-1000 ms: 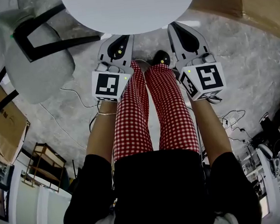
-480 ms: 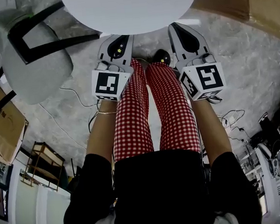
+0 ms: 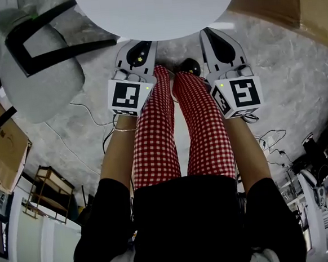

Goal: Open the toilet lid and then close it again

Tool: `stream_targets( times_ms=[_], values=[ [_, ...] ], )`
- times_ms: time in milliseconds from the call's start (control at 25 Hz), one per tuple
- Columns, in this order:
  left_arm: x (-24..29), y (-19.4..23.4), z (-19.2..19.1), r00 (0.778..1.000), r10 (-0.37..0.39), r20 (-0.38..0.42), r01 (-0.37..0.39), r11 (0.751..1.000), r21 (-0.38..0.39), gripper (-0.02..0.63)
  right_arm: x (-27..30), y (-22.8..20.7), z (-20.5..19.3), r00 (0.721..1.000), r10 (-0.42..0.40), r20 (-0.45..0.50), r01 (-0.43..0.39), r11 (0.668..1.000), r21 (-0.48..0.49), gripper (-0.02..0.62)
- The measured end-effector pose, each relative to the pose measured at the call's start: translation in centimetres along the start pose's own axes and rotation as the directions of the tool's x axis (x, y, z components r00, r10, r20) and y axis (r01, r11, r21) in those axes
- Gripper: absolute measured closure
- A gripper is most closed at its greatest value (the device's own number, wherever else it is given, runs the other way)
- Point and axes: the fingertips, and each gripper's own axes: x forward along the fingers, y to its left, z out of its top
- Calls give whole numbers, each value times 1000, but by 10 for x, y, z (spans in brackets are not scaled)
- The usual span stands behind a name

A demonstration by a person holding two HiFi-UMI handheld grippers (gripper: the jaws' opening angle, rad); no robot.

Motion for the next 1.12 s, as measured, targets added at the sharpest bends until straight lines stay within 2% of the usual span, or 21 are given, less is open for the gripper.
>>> stream_targets(
  times_ms=[1120],
  values=[
    [15, 8, -38, 998, 12, -54, -14, 999, -36, 603, 17, -9, -34, 999, 14, -49, -15, 1000, -12, 577]
  ],
)
